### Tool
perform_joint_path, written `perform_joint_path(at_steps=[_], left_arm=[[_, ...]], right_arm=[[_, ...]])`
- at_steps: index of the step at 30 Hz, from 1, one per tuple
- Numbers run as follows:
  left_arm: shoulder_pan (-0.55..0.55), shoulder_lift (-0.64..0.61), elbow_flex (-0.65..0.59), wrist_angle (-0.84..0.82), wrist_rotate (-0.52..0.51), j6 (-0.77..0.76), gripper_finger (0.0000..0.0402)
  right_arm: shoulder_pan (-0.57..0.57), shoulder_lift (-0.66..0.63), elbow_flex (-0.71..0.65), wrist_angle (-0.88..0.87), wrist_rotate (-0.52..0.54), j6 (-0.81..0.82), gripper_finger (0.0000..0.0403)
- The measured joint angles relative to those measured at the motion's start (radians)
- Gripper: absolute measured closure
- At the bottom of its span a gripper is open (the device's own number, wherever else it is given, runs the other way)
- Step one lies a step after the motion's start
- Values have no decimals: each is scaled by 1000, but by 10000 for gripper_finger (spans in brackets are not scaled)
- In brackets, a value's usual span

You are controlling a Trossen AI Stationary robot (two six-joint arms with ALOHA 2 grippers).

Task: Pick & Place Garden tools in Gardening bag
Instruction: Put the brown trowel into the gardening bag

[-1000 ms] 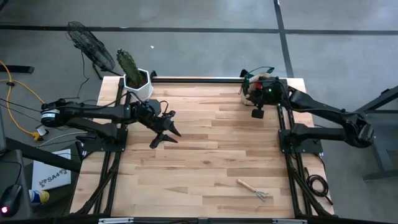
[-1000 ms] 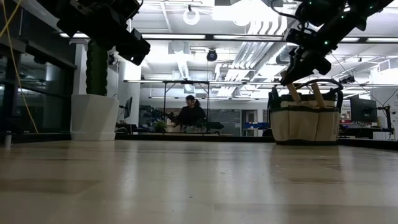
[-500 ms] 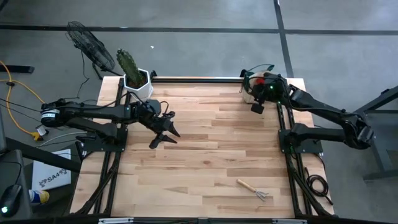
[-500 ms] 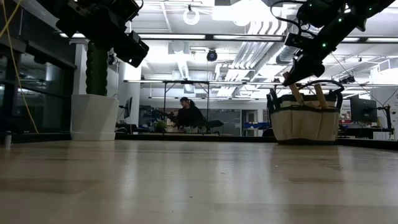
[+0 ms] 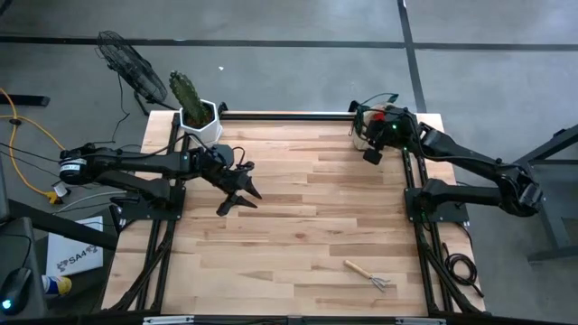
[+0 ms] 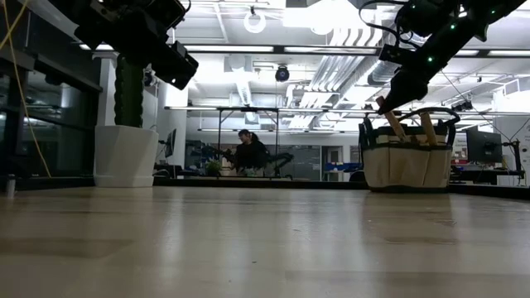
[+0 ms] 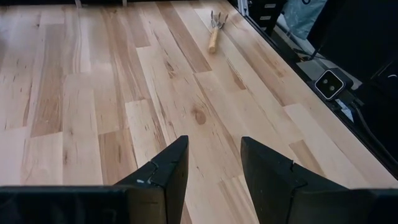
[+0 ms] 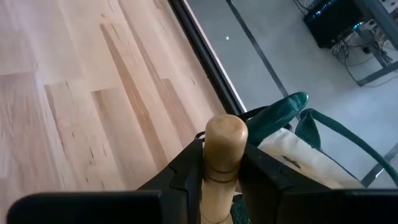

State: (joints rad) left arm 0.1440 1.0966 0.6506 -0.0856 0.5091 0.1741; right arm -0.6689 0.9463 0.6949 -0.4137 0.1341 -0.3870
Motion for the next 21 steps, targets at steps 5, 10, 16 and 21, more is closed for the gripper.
perform_joint_path(at_steps=[5, 10, 16, 21], left_arm=[[0, 0, 0, -10, -3, 0, 258], [0, 0, 0, -22, -3, -2, 258], [0, 0, 0, -22, -3, -2, 258], [0, 0, 0, -22, -3, -2, 258]], right_arm=[[0, 0, 0, 0, 29, 26, 316], [0, 0, 0, 0, 54, 71, 315], [-1, 0, 0, 0, 51, 105, 280], [-2, 0, 0, 0, 102, 133, 216]])
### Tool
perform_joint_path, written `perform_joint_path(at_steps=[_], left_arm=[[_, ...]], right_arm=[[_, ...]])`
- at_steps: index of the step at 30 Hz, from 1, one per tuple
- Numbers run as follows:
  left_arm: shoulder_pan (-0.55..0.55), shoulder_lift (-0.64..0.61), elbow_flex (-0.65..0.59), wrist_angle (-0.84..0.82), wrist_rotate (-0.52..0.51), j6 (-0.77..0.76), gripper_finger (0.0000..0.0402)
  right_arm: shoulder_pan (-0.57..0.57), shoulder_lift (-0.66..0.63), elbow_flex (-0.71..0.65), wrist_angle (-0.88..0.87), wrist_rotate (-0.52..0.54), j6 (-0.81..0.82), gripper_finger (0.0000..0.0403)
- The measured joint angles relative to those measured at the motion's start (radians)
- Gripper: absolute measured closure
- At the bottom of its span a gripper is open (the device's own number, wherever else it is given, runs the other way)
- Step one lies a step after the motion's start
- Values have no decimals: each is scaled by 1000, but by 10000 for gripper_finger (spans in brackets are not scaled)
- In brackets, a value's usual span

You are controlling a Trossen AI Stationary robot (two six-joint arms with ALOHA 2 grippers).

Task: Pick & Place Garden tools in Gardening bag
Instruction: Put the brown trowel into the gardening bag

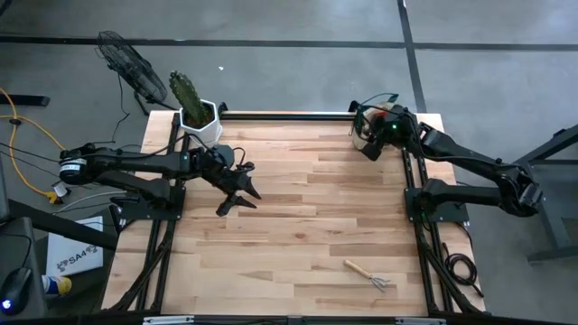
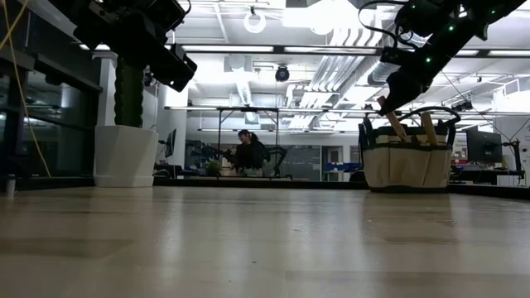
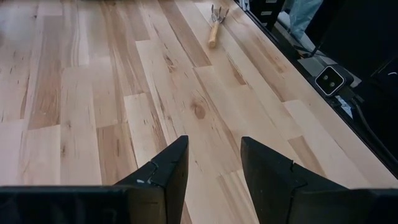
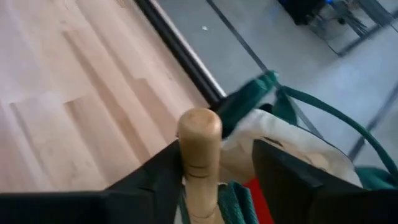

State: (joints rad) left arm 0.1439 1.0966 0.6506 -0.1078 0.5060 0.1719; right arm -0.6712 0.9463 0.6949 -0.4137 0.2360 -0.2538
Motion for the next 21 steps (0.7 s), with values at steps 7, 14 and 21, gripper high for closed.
perform_joint_path(at_steps=[7, 14, 21], left_arm=[[0, 0, 0, 0, 0, -1, 258], [0, 0, 0, 0, 0, -6, 258], [0, 0, 0, -4, -1, -20, 258]], right_arm=[[0, -3, 0, 0, 100, 162, 154], [-1, -3, 0, 0, 106, 260, 149], [0, -30, 0, 0, 104, 378, 148]])
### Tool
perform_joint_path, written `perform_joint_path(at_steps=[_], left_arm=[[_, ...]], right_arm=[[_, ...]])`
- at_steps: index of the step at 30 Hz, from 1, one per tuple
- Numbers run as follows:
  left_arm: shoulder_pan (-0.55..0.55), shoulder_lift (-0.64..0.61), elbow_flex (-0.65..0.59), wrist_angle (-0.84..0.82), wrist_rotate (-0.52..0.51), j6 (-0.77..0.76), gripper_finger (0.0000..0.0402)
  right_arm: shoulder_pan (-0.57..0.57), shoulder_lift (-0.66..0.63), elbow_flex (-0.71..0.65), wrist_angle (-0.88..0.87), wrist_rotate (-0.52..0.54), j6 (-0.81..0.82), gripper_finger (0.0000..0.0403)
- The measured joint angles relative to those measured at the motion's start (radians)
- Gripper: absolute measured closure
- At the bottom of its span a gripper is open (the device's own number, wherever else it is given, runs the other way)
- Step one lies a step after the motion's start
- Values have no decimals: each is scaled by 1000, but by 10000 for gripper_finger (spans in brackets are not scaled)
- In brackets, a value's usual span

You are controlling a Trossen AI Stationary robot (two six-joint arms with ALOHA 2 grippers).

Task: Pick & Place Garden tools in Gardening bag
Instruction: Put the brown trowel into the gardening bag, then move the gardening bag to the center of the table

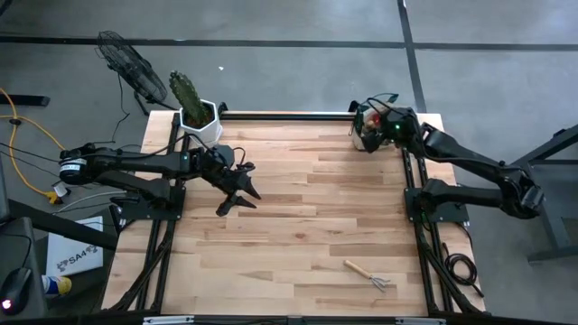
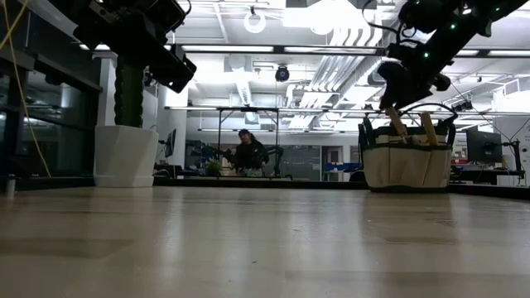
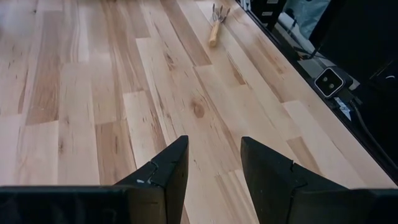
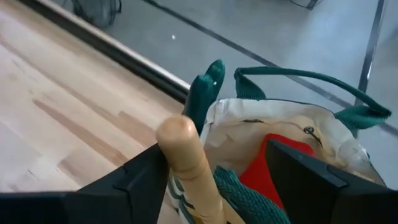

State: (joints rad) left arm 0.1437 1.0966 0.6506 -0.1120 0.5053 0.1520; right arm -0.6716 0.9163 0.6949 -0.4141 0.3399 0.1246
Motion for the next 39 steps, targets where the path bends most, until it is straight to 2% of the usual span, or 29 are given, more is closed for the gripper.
perform_joint_path(at_steps=[14, 23, 30, 39], left_arm=[[0, 0, 0, -3, -2, -4, 258], [0, 0, 0, 4, -21, -4, 258], [0, 0, 0, 15, -123, -3, 258], [0, 0, 0, 9, -118, -3, 258]], right_arm=[[2, -166, 0, 0, -12, 119, 148], [47, -185, 0, 53, -272, 233, 148], [93, -188, 0, 51, -222, 262, 151], [98, -218, 0, -9, -73, 327, 156]])
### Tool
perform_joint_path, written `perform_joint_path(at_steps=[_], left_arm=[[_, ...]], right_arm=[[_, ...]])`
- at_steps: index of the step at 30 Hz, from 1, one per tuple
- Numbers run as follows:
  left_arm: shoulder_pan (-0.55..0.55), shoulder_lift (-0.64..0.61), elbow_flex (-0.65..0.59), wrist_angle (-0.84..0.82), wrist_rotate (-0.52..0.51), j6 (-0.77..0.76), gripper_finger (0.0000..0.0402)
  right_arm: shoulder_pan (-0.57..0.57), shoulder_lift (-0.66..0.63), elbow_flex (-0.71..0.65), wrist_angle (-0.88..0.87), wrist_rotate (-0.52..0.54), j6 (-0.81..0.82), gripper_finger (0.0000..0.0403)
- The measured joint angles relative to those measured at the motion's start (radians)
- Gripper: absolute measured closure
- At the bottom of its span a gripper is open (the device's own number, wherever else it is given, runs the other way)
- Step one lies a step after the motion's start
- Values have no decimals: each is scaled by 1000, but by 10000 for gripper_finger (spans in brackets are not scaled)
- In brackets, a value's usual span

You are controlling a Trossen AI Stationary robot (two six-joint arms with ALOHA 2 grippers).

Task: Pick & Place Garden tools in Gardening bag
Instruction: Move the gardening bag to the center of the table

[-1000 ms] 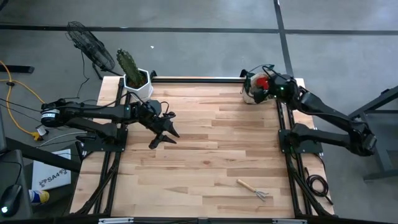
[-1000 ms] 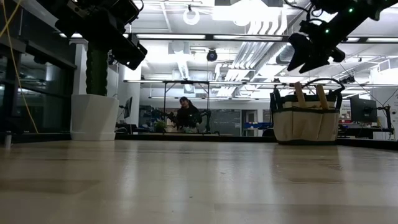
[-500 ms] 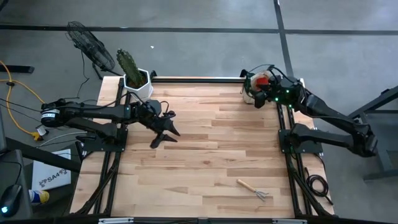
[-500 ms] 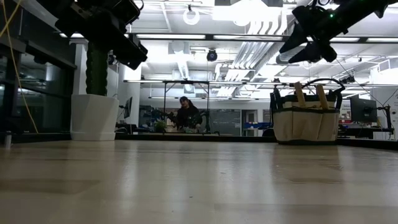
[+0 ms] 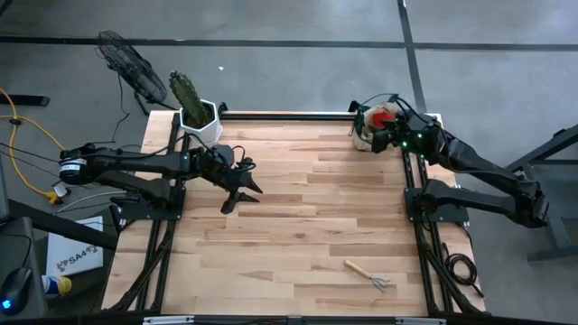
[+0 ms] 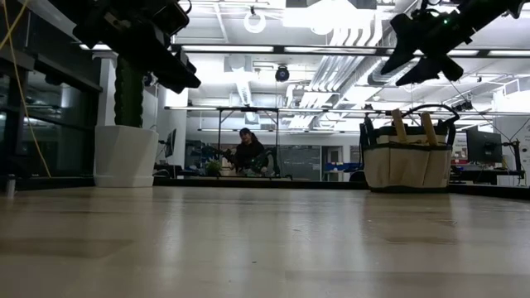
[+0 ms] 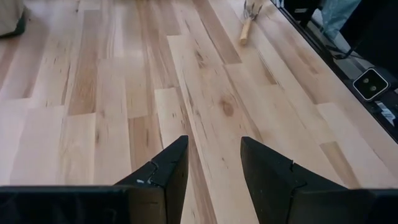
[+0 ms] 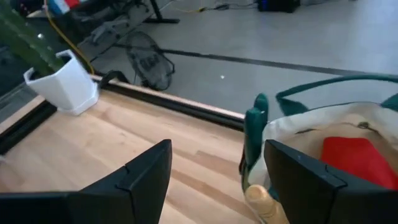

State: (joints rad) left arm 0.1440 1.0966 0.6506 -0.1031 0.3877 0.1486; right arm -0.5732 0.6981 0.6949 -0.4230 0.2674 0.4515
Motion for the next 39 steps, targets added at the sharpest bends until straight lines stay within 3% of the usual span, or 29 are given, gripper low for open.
perform_joint_path(at_steps=[6, 11, 18, 27, 33, 39], left_arm=[[0, 0, 0, -2, 2, 0, 258], [0, 0, 0, -5, 3, -7, 258], [0, 0, 0, -11, 3, -22, 258], [0, 1, 0, -29, 3, -23, 258], [0, 1, 0, -29, 3, -23, 258], [0, 1, 0, -31, 4, -23, 258]], right_arm=[[6, -25, 0, -11, -80, -39, 156], [59, -27, 0, -97, -53, -139, 156], [218, -27, 0, -190, 157, -287, 156], [427, 19, 0, -321, 556, -553, 156], [440, 87, 0, -333, 685, -672, 156], [433, 150, 0, -394, 696, -686, 156]])
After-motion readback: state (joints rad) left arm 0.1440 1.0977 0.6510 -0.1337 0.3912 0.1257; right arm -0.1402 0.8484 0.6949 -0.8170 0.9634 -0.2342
